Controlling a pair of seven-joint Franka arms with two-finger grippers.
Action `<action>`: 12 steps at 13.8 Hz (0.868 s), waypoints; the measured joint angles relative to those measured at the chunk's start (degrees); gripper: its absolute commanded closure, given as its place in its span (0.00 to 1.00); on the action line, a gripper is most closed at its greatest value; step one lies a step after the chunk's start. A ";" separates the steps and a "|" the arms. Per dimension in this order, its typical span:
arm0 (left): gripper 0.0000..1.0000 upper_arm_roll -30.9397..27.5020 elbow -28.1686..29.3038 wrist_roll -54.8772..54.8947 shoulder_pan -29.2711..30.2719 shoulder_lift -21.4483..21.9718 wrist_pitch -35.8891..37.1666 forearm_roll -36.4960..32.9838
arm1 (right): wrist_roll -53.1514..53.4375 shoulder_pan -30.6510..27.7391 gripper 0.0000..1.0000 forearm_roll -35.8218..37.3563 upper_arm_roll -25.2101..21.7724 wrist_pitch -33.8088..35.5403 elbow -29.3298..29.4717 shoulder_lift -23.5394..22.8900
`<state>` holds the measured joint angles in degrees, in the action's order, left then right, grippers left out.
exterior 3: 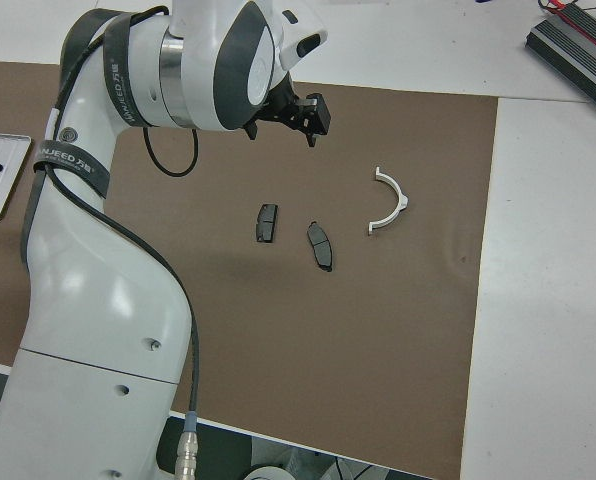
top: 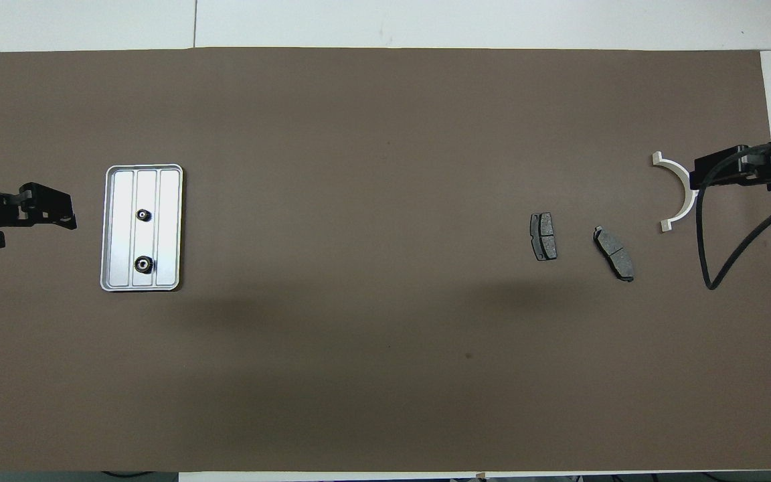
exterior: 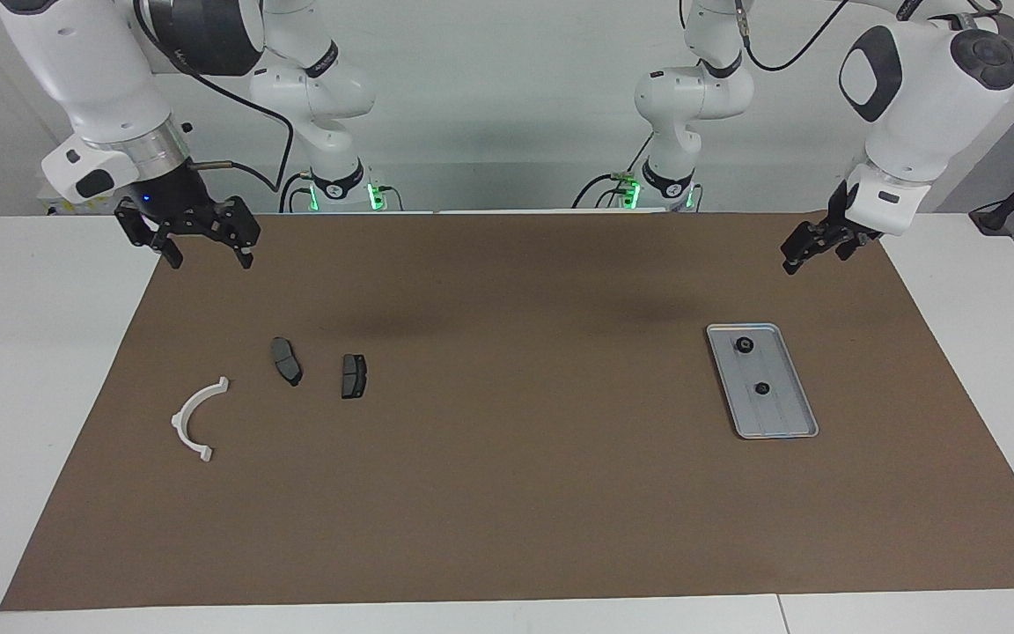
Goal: Pick bearing gear from pile to tray
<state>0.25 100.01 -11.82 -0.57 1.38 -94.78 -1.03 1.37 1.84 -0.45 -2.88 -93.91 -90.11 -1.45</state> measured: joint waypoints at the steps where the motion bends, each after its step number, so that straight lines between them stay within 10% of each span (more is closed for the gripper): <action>1: 0.00 0.03 -0.06 0.01 0.01 0.00 0.00 0.00 | 0.00 0.00 0.00 0.00 0.00 0.00 0.00 0.00; 12: 0.00 0.33 -1.61 0.07 0.01 0.01 0.08 0.00 | 0.00 0.01 0.00 0.00 0.00 0.00 0.00 0.00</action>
<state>0.58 98.40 -11.76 -0.56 1.38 -94.71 -1.02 1.37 1.85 -0.44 -2.88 -93.91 -90.12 -1.45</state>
